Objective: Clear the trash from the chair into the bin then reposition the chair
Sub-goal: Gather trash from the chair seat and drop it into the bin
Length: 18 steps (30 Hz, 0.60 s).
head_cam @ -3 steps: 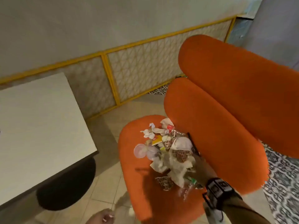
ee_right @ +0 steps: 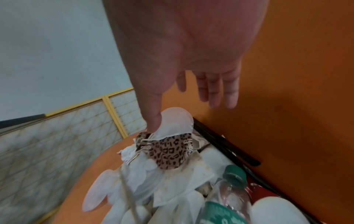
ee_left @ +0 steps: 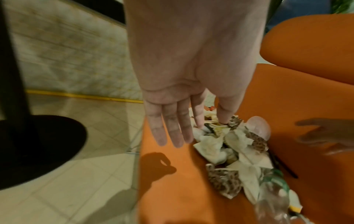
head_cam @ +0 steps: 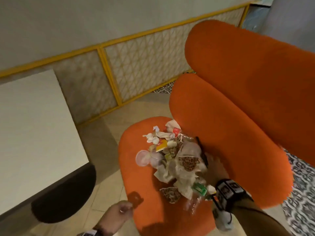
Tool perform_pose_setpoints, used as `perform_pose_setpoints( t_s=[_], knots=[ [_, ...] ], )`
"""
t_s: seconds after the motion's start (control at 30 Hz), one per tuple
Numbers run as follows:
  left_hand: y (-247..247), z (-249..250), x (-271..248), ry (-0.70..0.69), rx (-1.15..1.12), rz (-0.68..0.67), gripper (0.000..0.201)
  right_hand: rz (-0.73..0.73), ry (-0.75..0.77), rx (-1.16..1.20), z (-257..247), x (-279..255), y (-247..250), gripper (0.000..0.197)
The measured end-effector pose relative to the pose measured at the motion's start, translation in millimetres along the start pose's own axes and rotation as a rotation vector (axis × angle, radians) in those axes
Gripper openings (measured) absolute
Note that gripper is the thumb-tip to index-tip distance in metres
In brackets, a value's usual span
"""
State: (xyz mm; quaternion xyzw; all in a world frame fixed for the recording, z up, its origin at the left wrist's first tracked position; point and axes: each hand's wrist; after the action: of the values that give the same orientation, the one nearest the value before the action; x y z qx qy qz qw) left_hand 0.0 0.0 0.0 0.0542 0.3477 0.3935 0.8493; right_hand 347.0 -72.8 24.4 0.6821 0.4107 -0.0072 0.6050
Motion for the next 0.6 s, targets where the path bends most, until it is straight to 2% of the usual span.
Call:
perform_pose_setpoints(
  t_s=[0.03,0.17,0.23,0.27,0.3,0.4,0.5,0.53,0.6],
  knots=[
    [-3.9,13.1,20.6,0.025,0.008,0.032,0.015,-0.007,-0.037,0.012,1.0,16.6,-0.7,0.097],
    [-52.3,69.1,96.4,-0.082,-0.064,0.058,0.045,-0.057,-0.149,0.029,17.0,66.9,-30.9,0.105],
    [-80.8,85.2,130.5,-0.180,-0.035,0.083,0.077,-0.066,-0.160,0.015,23.7,83.5,-43.3,0.108],
    [-96.2,88.0,147.5,-0.181,-0.016,0.102,0.098,-0.067,-0.164,0.024,26.6,89.5,-49.6,0.109],
    [-110.6,95.1,159.0,-0.137,-0.010,0.114,0.110,-0.056,-0.159,0.040,29.7,95.2,-56.4,0.111],
    [-143.6,107.0,185.6,-0.016,-0.042,0.129,0.123,-0.008,-0.146,0.065,31.4,105.5,-69.3,0.115],
    [-162.5,105.1,202.9,0.043,0.055,0.171,0.135,-0.010,-0.150,0.107,28.2,112.0,-76.8,0.115],
    [-167.0,102.9,207.9,0.040,0.060,0.180,0.136,-0.017,-0.147,0.138,27.3,113.2,-77.6,0.114],
    [-171.7,100.1,213.4,0.020,0.017,0.209,0.122,-0.026,-0.136,0.213,26.7,115.5,-76.1,0.110]
  ],
)
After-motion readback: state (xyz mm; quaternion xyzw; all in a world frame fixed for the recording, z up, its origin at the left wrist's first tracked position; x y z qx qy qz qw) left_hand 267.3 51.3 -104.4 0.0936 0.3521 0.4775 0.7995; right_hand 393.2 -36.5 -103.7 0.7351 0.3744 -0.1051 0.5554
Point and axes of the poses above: each hand's wrist, its own x-axis towards the middle knuckle, its own y-axis out of the back of the hand, z = x × y, and after that the axes turned 10 degrees about -y, right-handed
